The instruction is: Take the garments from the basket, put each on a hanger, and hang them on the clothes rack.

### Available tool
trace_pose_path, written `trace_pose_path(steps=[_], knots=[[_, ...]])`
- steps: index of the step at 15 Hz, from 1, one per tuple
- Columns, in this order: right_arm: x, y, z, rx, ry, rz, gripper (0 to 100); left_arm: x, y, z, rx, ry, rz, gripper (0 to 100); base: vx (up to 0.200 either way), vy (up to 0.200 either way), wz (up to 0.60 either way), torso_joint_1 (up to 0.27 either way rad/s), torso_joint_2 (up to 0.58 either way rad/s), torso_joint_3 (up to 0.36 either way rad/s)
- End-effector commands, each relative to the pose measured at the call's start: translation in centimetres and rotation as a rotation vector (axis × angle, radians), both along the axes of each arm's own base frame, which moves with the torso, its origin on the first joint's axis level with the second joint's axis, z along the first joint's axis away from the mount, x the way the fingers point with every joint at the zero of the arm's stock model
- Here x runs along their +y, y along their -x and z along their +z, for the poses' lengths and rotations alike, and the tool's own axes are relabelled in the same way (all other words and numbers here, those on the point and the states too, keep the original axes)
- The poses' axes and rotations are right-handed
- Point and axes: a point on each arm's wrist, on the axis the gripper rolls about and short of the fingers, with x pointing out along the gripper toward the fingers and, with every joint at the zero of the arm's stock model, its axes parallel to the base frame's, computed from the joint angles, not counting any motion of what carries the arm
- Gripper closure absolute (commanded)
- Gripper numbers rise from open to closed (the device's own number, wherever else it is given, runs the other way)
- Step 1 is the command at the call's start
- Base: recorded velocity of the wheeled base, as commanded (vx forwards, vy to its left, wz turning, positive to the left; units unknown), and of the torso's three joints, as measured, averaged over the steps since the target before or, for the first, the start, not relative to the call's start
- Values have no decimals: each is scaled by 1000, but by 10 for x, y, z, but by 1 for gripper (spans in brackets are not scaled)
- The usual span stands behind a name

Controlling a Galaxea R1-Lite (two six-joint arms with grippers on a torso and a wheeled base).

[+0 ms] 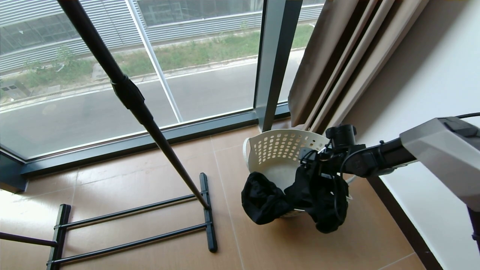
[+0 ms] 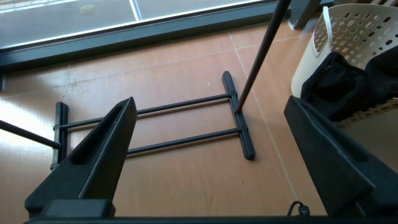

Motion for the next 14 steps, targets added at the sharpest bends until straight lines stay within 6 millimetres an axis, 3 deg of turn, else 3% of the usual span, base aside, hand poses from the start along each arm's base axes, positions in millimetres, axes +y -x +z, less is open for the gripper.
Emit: trace_pose_path(steps=[1,3,4,8,11,14], knots=[[-2,50,59,-71,-28,13,100,0,0,0,1,0,2,0,0,0,0,0,0,0],[-10,99,85,-97,-45,25,100,0,0,0,1,0,-1,0,0,0,0,0,0,0],[-11,114,94,-110,-55,29,100,0,0,0,1,0,1,0,0,0,0,0,0,0],[0,210,133,-196,-294,33,100,0,0,0,0,0,-1,0,0,0,0,0,0,0],[-3,249,159,-293,-392,66,100,0,0,0,5,-14,-1,0,0,0,0,0,0,0],[-5,273,169,-316,-643,4,100,0,0,-1,6,-47,-5,0,0,0,0,0,0,0]])
